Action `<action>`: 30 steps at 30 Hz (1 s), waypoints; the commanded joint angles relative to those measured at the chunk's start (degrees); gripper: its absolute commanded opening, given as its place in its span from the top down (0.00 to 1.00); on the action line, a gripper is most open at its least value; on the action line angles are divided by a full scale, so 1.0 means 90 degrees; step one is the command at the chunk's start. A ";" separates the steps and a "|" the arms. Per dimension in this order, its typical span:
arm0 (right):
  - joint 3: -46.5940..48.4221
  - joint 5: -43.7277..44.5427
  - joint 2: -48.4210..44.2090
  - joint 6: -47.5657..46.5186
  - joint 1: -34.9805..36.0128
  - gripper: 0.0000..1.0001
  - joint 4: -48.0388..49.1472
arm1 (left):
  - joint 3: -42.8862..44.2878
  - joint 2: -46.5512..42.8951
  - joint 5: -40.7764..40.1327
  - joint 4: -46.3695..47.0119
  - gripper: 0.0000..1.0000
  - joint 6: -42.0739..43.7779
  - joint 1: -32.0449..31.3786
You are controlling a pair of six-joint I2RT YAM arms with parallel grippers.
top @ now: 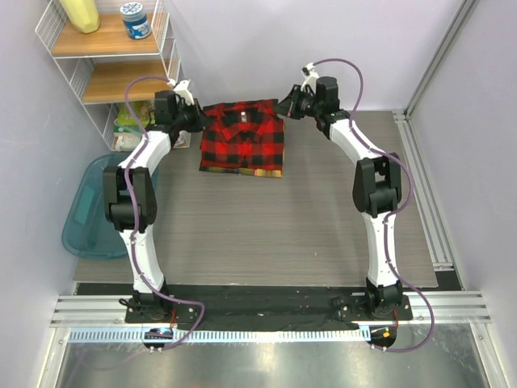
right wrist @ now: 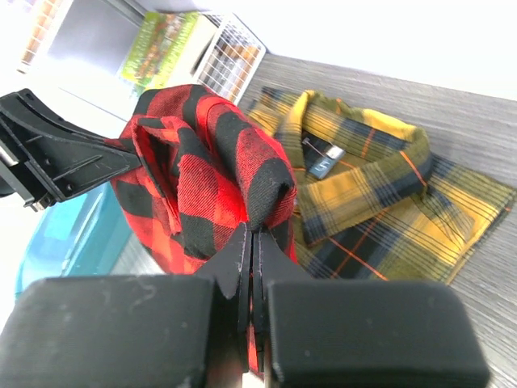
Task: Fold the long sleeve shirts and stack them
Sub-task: Neatly place the folded shirt to the corner
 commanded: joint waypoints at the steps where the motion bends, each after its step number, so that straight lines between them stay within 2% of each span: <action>1: 0.0136 0.0161 0.0155 -0.0146 -0.0037 0.99 0.0204 | 0.0361 0.0268 -0.0064 0.0243 1.00 0.0021 -0.0023; 8: 0.0253 0.0523 0.0525 -0.0341 -0.0086 0.99 0.0292 | 0.0643 0.0610 -0.0317 0.0380 0.98 0.0138 -0.0023; 9: 0.0408 0.0591 0.0584 -0.0390 -0.0095 0.99 0.0302 | 0.0779 0.0659 -0.0347 0.0380 0.97 0.0128 -0.0023; 10: 0.0496 0.0640 0.0633 -0.0400 -0.0096 0.97 0.0302 | 0.0877 0.0814 -0.0357 0.0380 0.90 0.0119 -0.0013; 11: 0.0565 0.0650 0.0759 -0.0419 -0.0096 0.82 0.0312 | 0.0975 0.0883 -0.0386 0.0380 0.84 0.0089 -0.0023; 12: 0.0720 0.0660 0.0809 -0.0449 -0.0105 0.78 0.0312 | 0.1102 0.0961 -0.0309 0.0390 0.79 0.0051 -0.0023; 13: 0.0770 0.0737 0.0838 -0.0517 -0.0096 0.72 0.0312 | 0.1267 0.1058 -0.0211 0.0380 0.66 0.0050 -0.0013; 14: 0.0819 0.0786 0.0848 -0.0556 -0.0096 0.51 0.0312 | 0.1317 0.1069 -0.0201 0.0380 0.61 0.0031 -0.0013; 16: 0.0868 0.0826 0.0800 -0.0702 -0.0115 0.39 0.0302 | 0.1318 0.1030 -0.0307 0.0370 0.53 -0.0018 -0.0023; 17: 0.0859 0.0826 0.0683 -0.0751 -0.0125 0.36 0.0273 | 0.1270 0.0875 -0.0347 0.0370 0.50 0.0020 -0.0023; 18: 0.0830 0.0826 0.0615 -0.0790 -0.0154 0.25 0.0244 | 0.1192 0.0768 -0.0415 0.0370 0.46 0.0050 -0.0023; 22: 0.0605 0.0582 0.0166 -0.1015 -0.0339 0.13 -0.0078 | 0.0694 0.0094 -0.0406 0.0195 0.27 0.0187 -0.0033; 24: 0.0362 0.0270 -0.0223 -0.1161 -0.0398 0.03 -0.0340 | 0.0323 -0.0384 -0.0357 -0.0019 0.13 0.0206 -0.0052; 25: 0.0245 0.0211 -0.0390 -0.1220 -0.0427 0.01 -0.0584 | 0.0215 -0.0550 -0.0299 -0.0165 0.00 0.0293 -0.0062; 28: -0.0234 -0.0014 -0.1103 -0.1600 -0.0486 0.00 -0.1237 | -0.0107 -0.1243 -0.0288 -0.1199 0.00 0.0781 -0.0160; 30: -0.0681 -0.0014 -0.1533 -0.1952 -0.0506 0.00 -0.1639 | -0.0060 -0.1556 -0.0317 -0.2272 0.00 0.1103 -0.0218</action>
